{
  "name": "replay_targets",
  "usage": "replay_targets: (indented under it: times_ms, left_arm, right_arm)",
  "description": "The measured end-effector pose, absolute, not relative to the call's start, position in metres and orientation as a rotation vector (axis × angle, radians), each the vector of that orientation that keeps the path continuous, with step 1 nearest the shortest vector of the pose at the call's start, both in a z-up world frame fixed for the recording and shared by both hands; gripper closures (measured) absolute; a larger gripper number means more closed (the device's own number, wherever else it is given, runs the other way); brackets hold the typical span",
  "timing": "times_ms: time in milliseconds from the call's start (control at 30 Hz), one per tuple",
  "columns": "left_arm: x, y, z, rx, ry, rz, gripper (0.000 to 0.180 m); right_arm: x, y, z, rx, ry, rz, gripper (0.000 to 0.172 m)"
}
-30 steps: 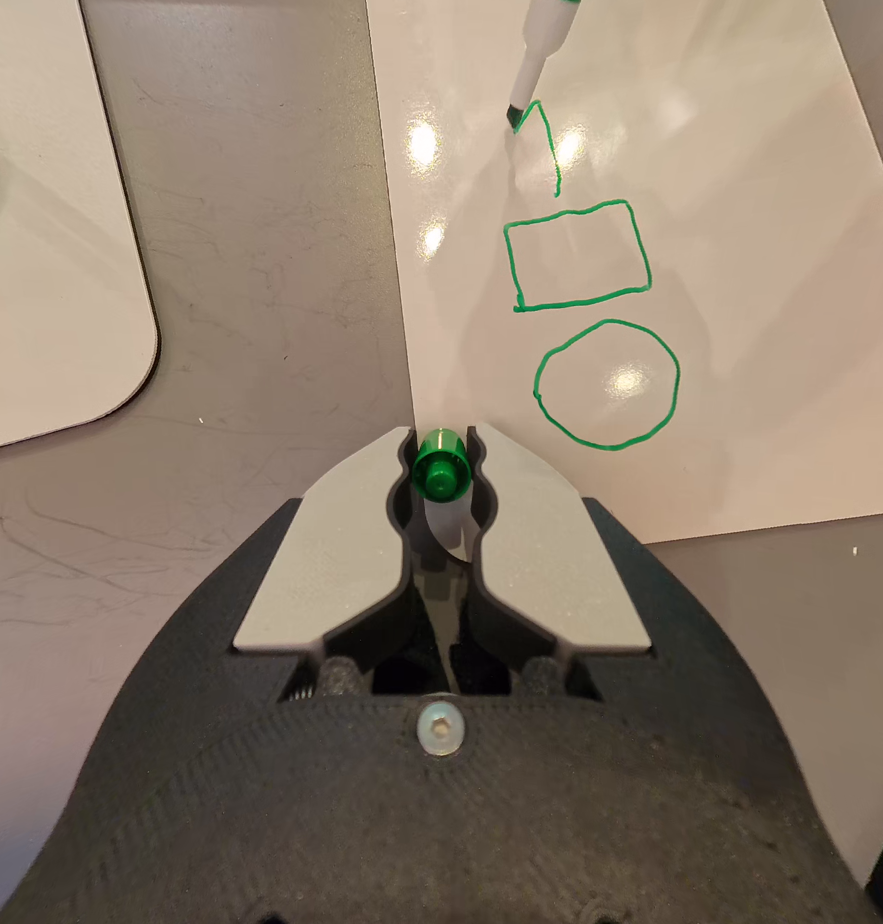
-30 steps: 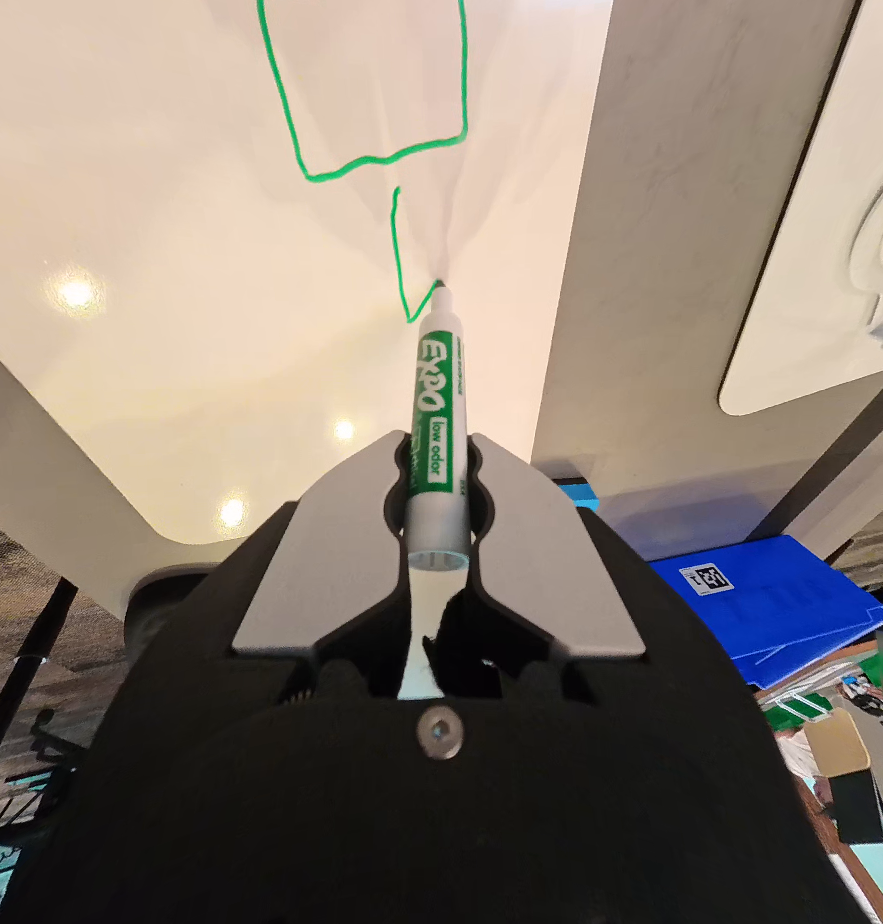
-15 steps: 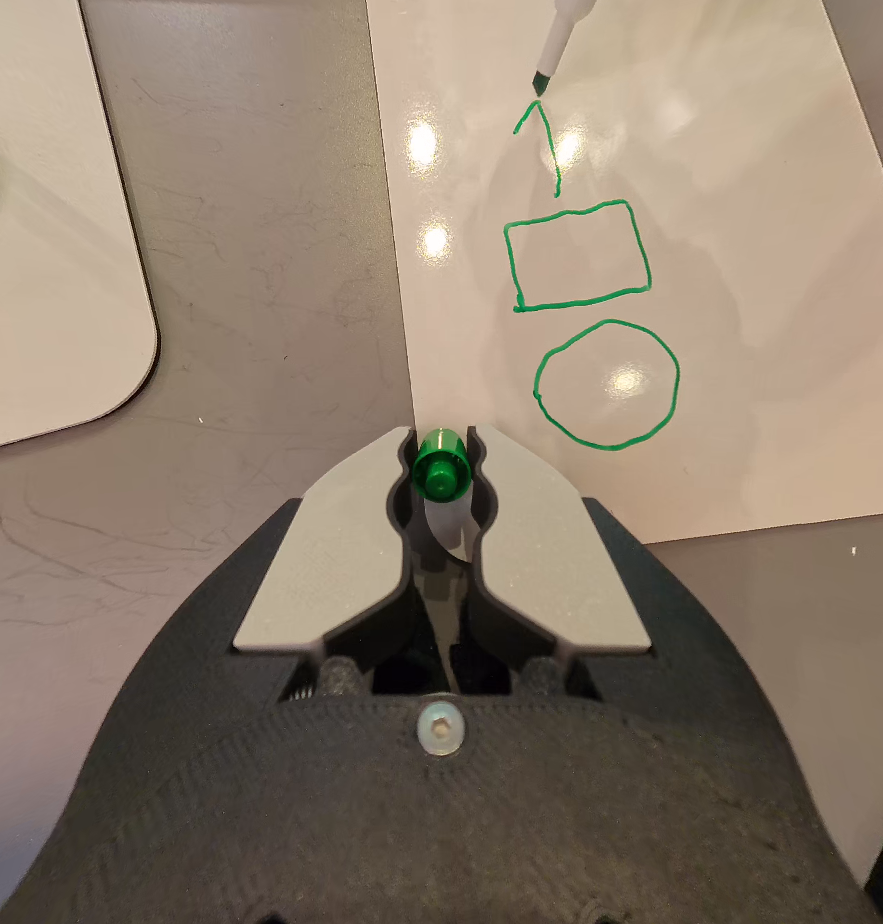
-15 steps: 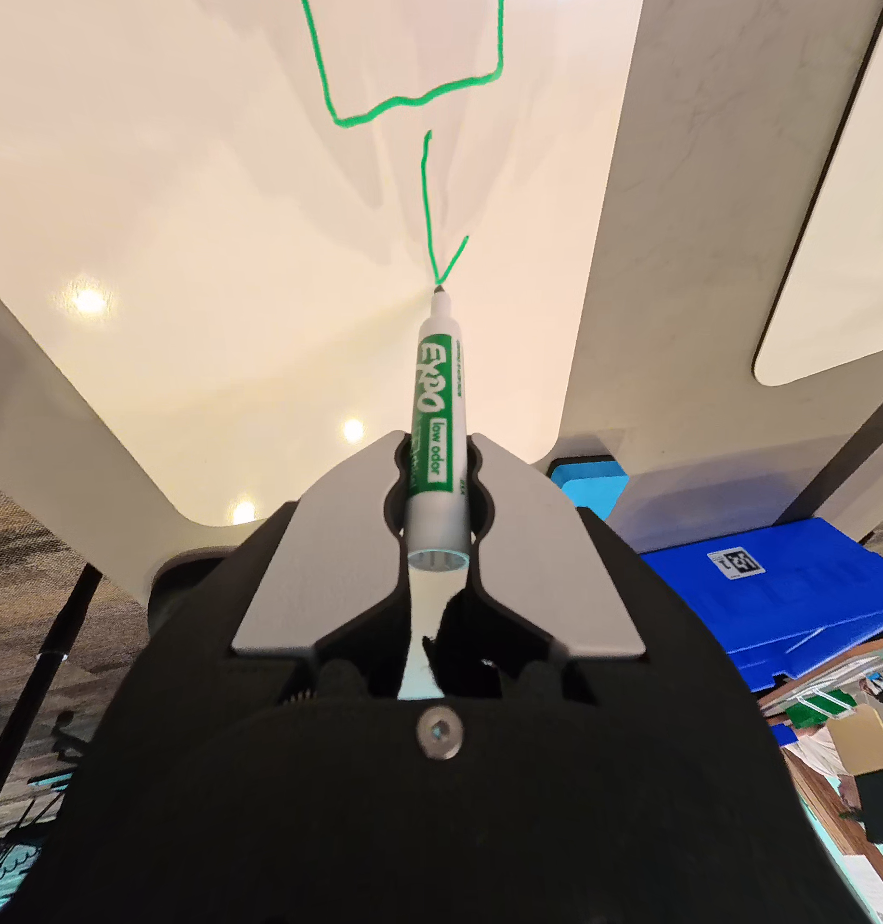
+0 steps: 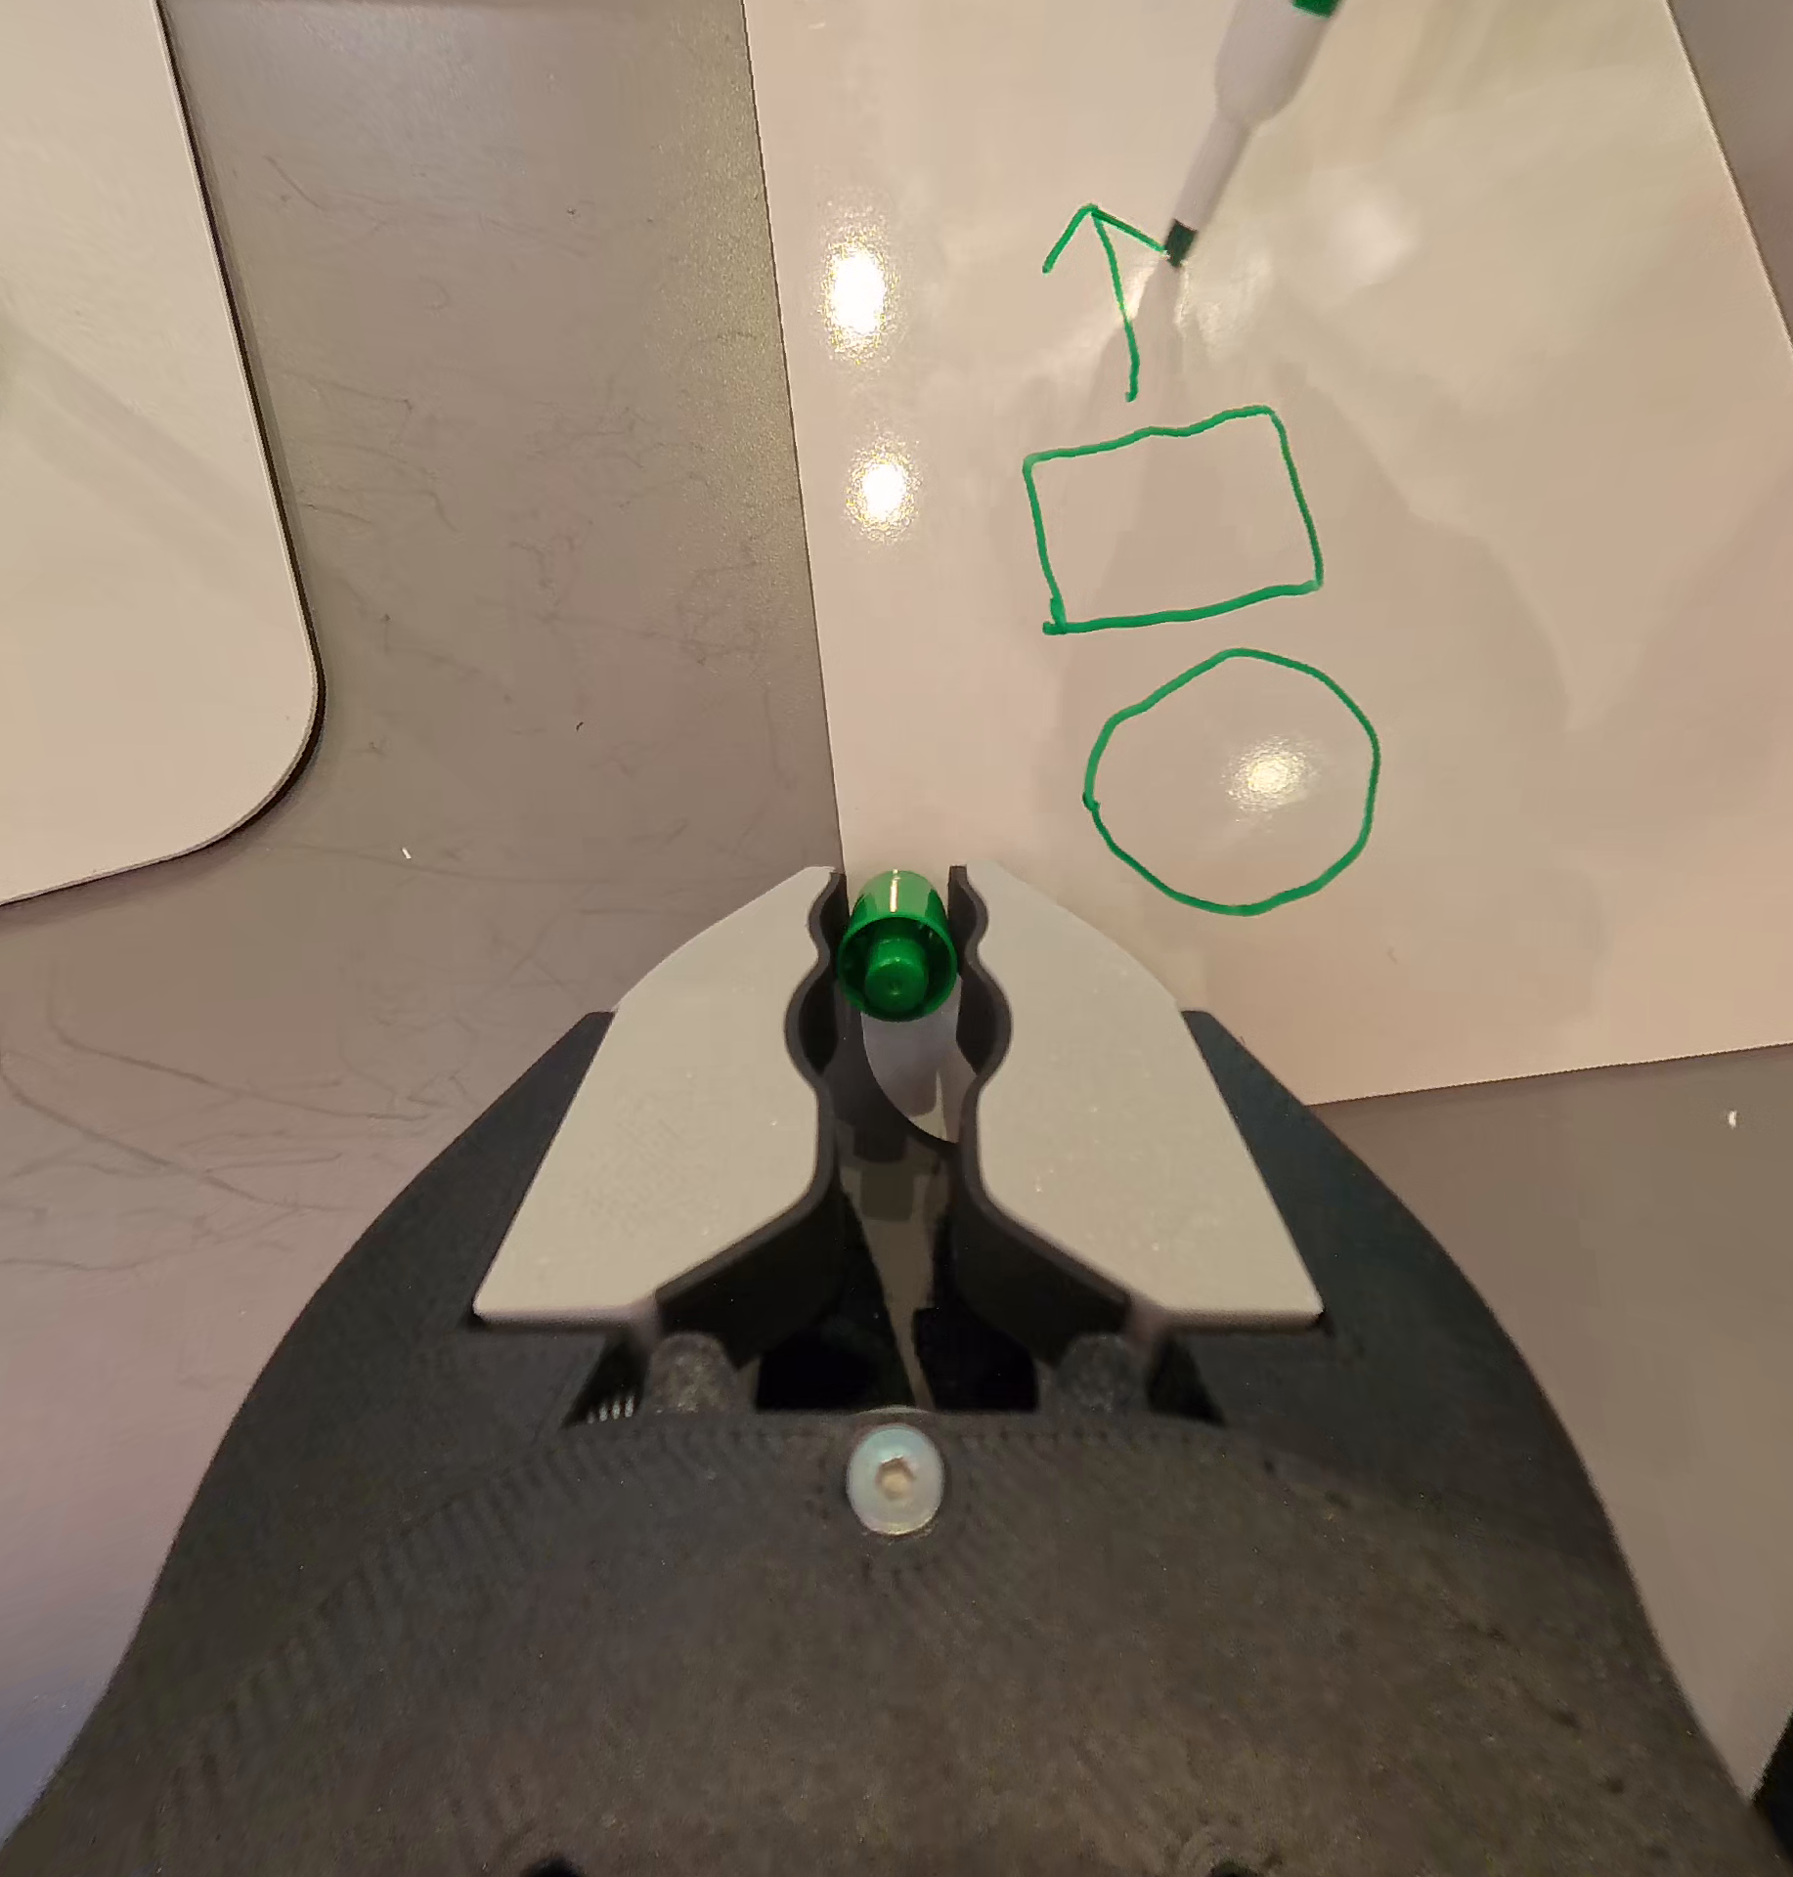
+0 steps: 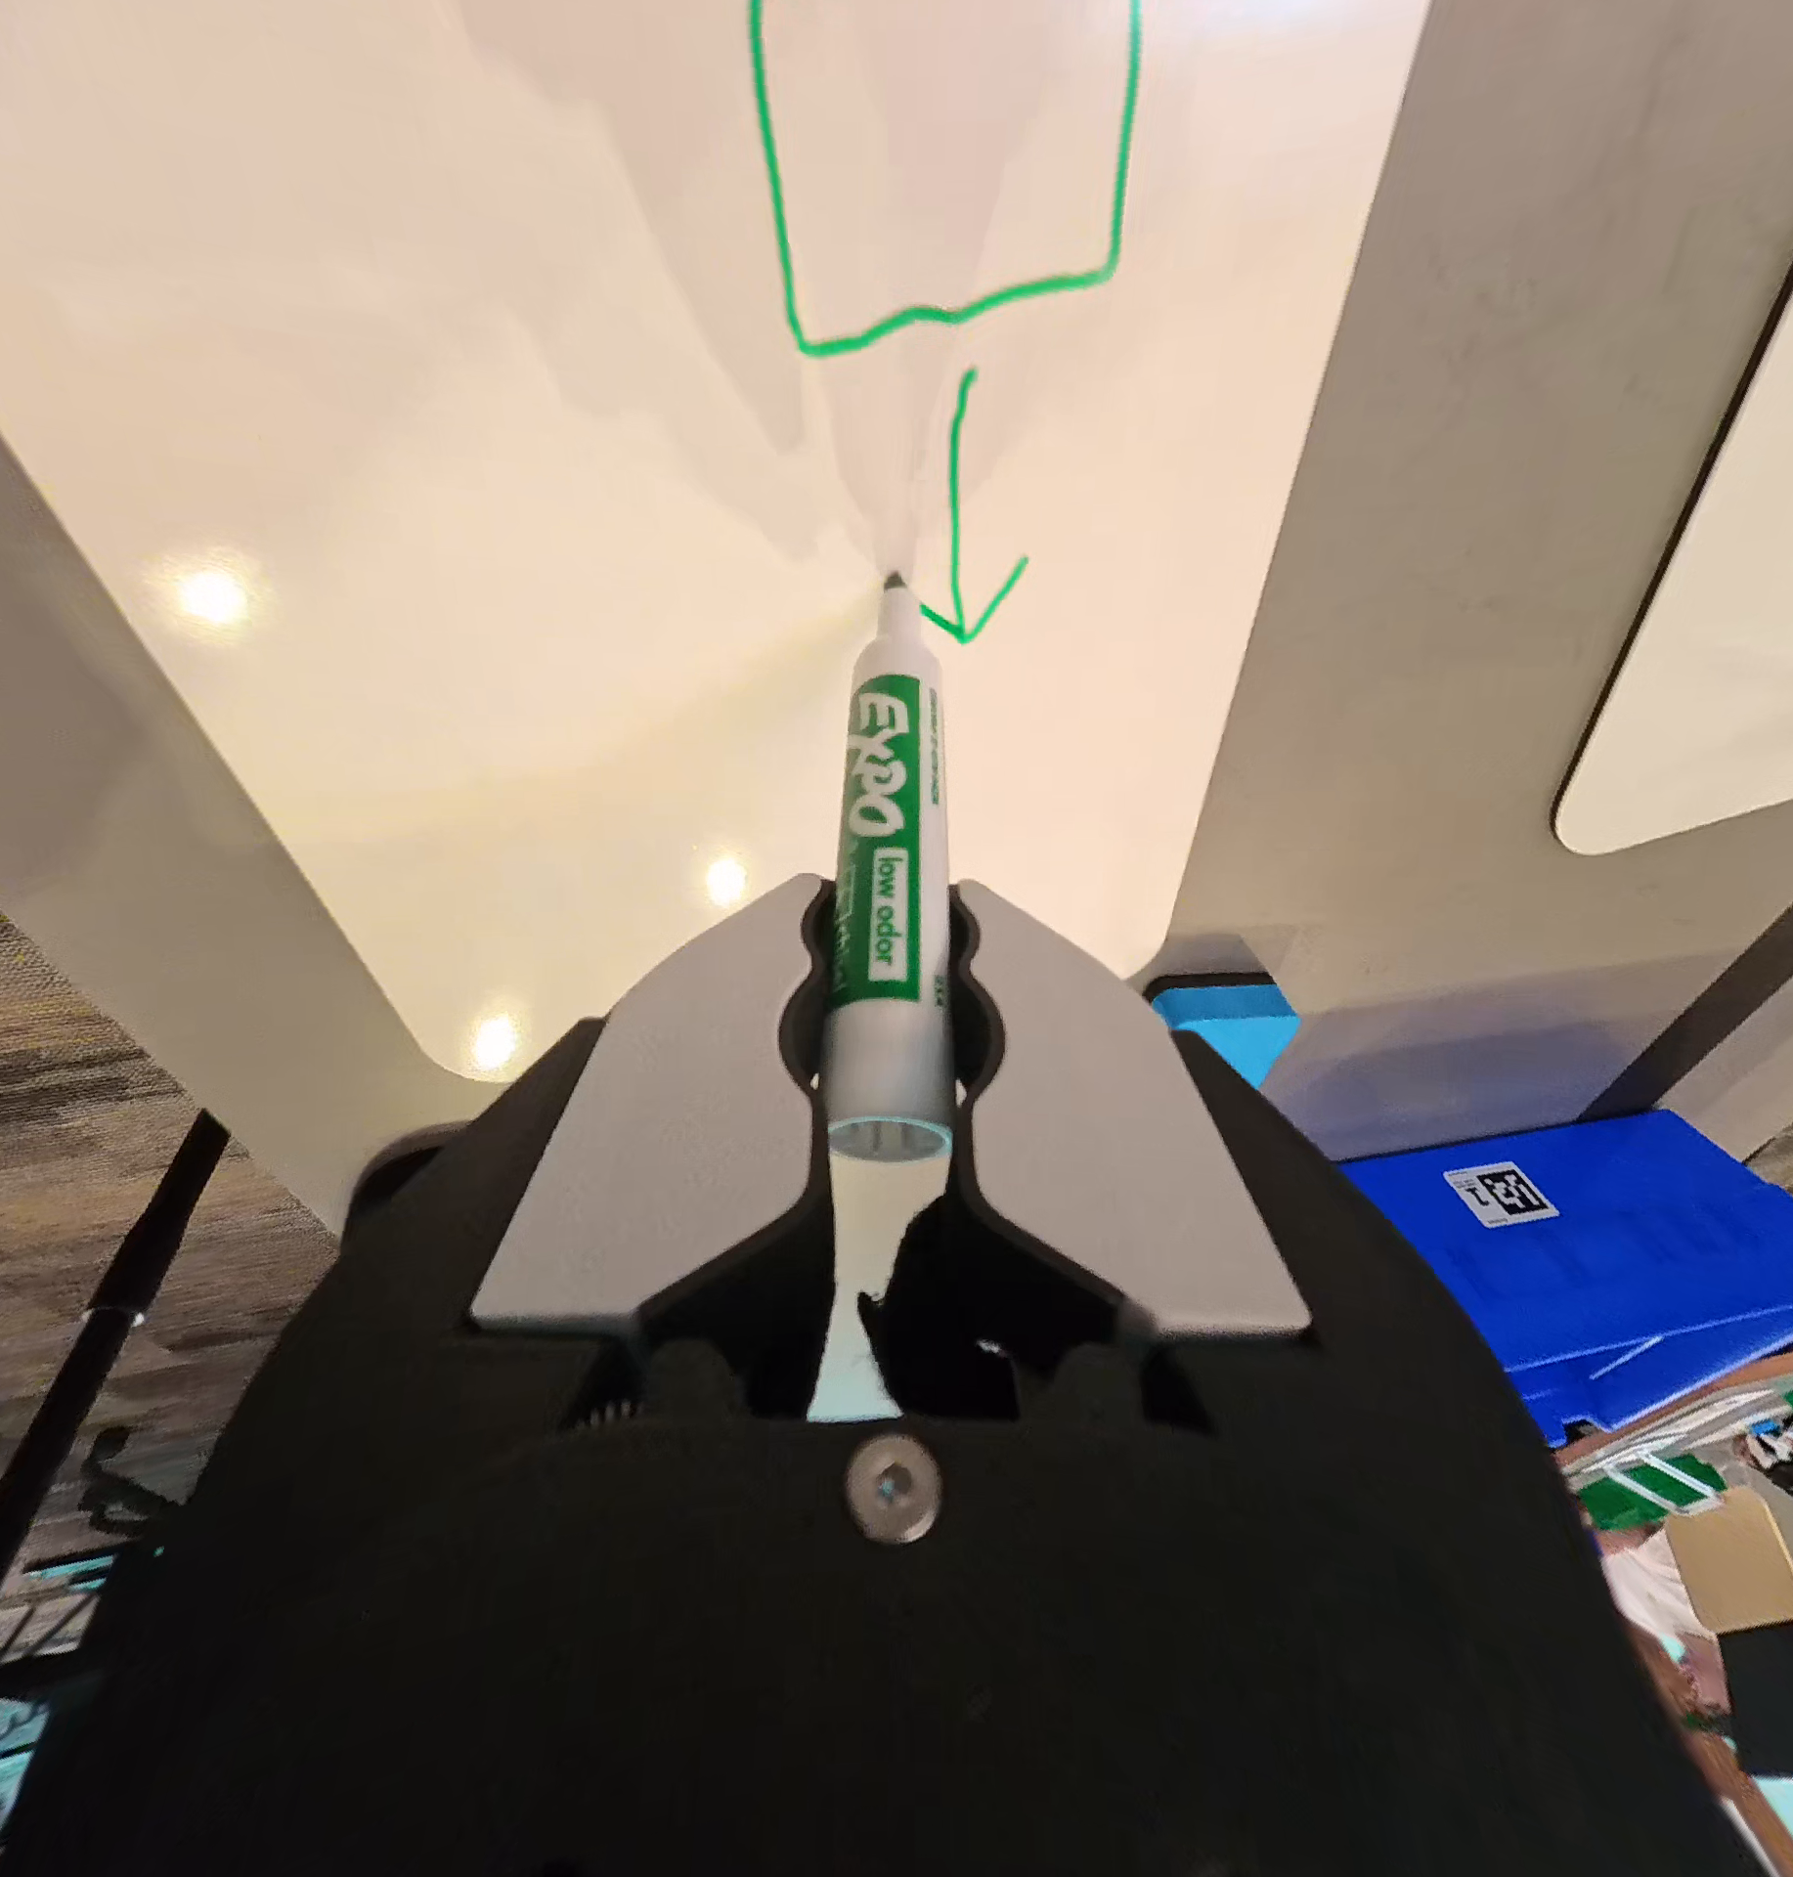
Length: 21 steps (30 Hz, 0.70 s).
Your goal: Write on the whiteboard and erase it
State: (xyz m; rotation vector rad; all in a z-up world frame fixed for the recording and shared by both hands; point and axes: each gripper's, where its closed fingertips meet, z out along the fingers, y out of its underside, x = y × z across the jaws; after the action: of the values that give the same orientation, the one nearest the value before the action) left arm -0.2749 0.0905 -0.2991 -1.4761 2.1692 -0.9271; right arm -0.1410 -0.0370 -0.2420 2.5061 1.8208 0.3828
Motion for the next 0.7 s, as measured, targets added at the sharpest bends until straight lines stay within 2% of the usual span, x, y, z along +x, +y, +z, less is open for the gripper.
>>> replay_targets:
  times_ms: [700]
  left_arm:
    - [-0.275,0.09,-0.299,-1.477,2.169,-0.928,0.161]
  right_arm:
    - [-0.09,-0.012,-0.236,2.626,1.671,0.502,0.15]
